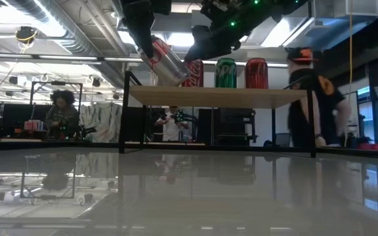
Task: Place canned beverage on shelf
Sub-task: Put the red-silver soda can aligned with the other red-silver soda can on the shelf
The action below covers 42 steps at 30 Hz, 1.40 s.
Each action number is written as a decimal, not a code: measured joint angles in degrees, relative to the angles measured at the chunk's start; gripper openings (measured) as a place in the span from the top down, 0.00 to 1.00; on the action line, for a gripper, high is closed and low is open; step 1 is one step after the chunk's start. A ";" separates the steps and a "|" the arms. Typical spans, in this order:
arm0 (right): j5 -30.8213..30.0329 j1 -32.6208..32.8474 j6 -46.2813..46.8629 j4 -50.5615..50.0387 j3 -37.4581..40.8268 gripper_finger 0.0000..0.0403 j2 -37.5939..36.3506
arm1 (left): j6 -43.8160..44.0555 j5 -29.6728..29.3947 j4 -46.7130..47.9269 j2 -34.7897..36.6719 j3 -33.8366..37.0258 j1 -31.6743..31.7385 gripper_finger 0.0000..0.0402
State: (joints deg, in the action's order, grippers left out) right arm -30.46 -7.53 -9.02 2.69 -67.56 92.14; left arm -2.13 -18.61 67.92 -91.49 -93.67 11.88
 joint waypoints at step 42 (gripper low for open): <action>-0.07 -0.48 1.70 1.43 -0.01 0.05 3.61 | -1.08 -1.65 -1.01 0.05 -0.02 -0.04 0.29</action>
State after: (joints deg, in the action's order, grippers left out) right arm -30.52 -8.01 -7.31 4.12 -67.57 95.74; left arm -3.21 -20.26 66.92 -91.44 -93.69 11.84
